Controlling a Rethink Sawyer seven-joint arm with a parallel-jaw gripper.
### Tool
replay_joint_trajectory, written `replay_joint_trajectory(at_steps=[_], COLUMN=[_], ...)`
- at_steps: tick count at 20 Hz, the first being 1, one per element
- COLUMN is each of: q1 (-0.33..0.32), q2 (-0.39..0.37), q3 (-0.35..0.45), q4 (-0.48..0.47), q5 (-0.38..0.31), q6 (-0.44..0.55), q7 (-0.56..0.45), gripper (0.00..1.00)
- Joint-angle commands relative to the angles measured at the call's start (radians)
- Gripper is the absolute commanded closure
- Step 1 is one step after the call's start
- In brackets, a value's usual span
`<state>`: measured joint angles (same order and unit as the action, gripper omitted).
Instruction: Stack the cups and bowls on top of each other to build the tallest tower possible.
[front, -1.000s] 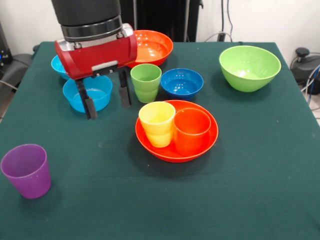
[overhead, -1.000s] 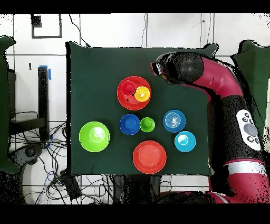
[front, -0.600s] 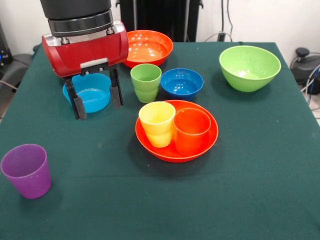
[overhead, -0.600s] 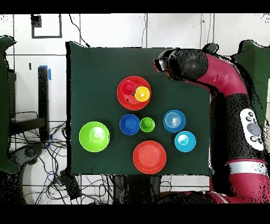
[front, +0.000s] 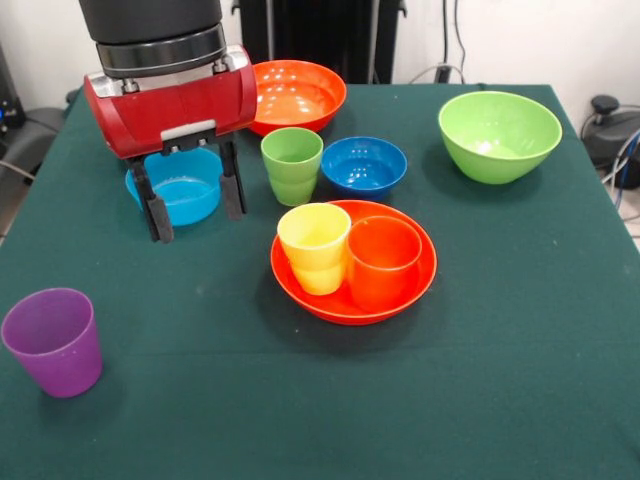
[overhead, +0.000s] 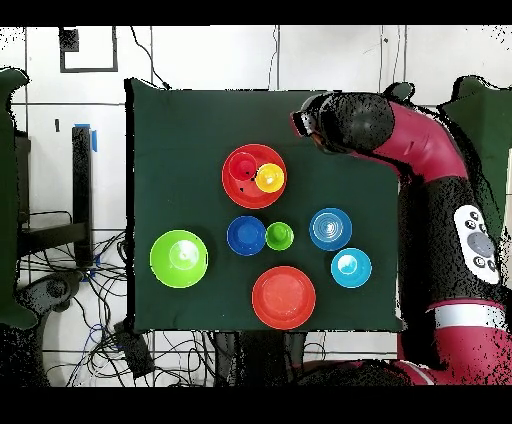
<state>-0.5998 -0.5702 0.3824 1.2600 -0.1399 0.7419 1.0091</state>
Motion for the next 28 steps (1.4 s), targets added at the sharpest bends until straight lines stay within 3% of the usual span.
replay_joint_trajectory(at_steps=[1, 8, 20, 28], q1=[0.025, 0.039, 0.029, 0.03], q2=[0.04, 0.037, 0.135, 0.144], q3=[-0.011, -0.017, 0.005, -0.02], q4=[0.011, -0.029, -0.195, -0.227], q5=[-0.092, -0.11, -0.104, -0.129], q6=[0.04, 0.053, 0.175, 0.187], q7=[-0.006, -0.023, -0.103, -0.112], gripper=[0.0, 0.0, 0.0, 0.0])
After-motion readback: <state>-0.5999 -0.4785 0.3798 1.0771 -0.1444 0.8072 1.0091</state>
